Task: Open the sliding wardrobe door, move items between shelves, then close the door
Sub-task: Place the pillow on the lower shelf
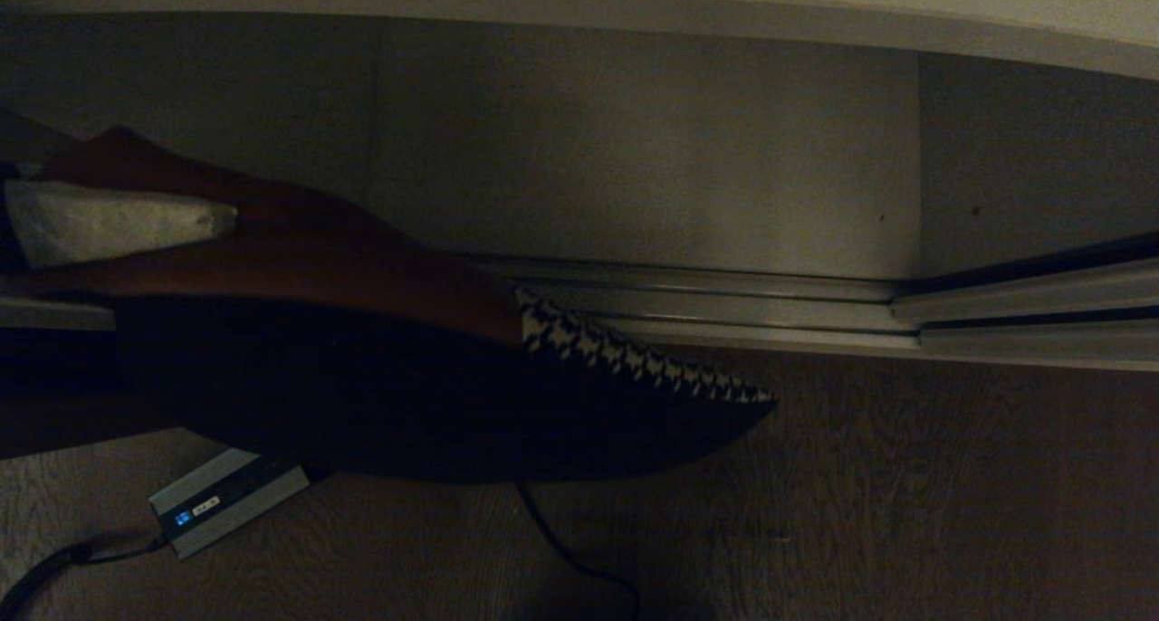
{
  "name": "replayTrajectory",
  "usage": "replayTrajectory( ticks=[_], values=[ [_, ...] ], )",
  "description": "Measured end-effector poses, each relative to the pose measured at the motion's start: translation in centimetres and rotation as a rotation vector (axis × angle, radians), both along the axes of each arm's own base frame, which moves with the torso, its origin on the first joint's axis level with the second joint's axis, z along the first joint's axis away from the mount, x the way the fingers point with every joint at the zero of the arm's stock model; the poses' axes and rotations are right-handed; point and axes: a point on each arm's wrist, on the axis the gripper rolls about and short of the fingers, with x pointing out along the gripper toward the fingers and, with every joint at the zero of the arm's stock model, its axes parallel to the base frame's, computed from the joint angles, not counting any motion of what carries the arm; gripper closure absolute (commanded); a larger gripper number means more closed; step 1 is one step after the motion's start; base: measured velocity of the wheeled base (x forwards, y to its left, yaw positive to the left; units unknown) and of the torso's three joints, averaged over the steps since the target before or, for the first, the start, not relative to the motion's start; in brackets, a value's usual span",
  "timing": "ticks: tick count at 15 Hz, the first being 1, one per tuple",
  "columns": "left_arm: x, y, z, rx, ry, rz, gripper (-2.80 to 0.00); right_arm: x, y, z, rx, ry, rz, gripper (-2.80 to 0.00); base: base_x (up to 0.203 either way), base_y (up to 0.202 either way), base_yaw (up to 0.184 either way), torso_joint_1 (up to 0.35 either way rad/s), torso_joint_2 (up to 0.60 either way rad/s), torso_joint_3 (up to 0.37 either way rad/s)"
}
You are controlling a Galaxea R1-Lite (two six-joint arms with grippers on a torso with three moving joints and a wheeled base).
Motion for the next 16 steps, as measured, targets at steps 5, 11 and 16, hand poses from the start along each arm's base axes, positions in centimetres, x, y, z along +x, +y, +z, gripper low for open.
replayTrajectory(
  ticks=[5, 11, 16],
  values=[
    [2.7, -1.1, 0.3, 0.029, -0.044, -0.041, 0.00, 0.0, 0.0, 0.0, 0.000, 0.000, 0.000, 0.00, 0.000, 0.000, 0.000, 0.000, 0.00, 0.000],
    [5.8, -4.2, -0.4, 0.007, -0.078, -0.027, 0.00, 0.0, 0.0, 0.0, 0.000, 0.000, 0.000, 0.00, 0.000, 0.000, 0.000, 0.000, 0.00, 0.000],
    [5.1, -7.0, -2.1, -0.021, 0.022, -0.036, 0.00, 0.0, 0.0, 0.0, 0.000, 0.000, 0.000, 0.00, 0.000, 0.000, 0.000, 0.000, 0.00, 0.000]
  ],
)
